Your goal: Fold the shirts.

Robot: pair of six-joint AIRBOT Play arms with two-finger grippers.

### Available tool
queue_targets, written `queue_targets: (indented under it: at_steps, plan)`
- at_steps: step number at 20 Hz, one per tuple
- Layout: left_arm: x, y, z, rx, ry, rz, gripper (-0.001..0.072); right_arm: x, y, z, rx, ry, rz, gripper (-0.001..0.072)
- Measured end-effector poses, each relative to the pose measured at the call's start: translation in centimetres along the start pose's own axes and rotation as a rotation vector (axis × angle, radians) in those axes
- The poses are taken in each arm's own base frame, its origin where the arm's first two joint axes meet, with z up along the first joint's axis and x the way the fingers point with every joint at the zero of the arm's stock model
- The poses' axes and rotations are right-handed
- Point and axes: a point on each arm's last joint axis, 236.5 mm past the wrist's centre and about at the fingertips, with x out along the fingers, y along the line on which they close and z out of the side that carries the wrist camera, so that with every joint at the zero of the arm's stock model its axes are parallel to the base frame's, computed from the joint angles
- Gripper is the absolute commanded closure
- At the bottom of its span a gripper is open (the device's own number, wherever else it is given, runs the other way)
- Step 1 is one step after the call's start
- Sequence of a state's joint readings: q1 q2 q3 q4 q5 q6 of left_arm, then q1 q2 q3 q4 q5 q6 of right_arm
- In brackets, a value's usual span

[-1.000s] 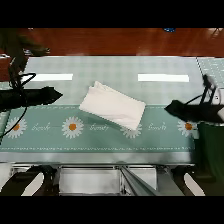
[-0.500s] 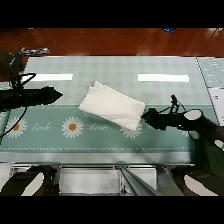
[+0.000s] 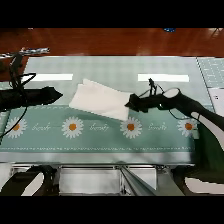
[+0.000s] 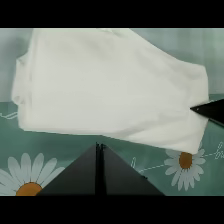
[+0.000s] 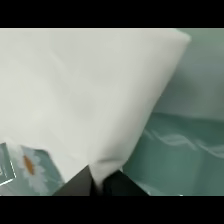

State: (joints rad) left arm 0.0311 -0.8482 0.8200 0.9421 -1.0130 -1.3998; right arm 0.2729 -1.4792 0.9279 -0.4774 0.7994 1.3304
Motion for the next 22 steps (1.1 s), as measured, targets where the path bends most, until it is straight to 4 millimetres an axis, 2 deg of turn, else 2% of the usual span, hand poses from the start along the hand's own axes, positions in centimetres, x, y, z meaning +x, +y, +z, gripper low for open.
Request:
queue_targets:
  at_steps: [2, 5, 7, 10, 13, 16, 19, 22]
  plan:
    - [0.1, 0.1, -0.1, -0.003, 0.004, 0.001, 0.0682, -1.3, 4.9, 2.6, -0.123, -0.017, 0.043, 0.0690]
    - [0.3, 0.2, -0.1, -0.006, 0.011, 0.002, 0.0682, -5.4, 11.8, 6.4, -0.288, -0.071, 0.051, 0.0691]
    - [0.4, 0.3, -0.1, -0.008, 0.013, 0.002, 0.0682, -9.3, 14.6, 8.8, -0.357, -0.133, 0.009, 0.0691]
    - [0.5, 0.2, -0.2, -0.011, 0.014, -0.001, 0.0682, -15.9, 16.8, 11.6, -0.399, -0.241, -0.056, 0.0691]
    - [0.5, 0.2, -0.1, -0.012, 0.014, -0.003, 0.0682, -23.7, 16.7, 12.8, -0.376, -0.348, -0.117, 0.0691]
    - [0.5, 0.1, -0.2, -0.013, 0.014, -0.004, 0.0682, -31.8, 14.8, 12.3, -0.303, -0.456, -0.194, 0.0692]
    - [0.5, 0.1, -0.2, -0.013, 0.014, -0.004, 0.0682, -39.8, 11.1, 9.6, -0.173, -0.564, -0.325, 0.0693]
    - [0.5, 0.1, -0.1, -0.012, 0.013, -0.004, 0.0682, -46.0, 6.0, 5.0, 0.012, -0.644, -0.480, 0.0692]
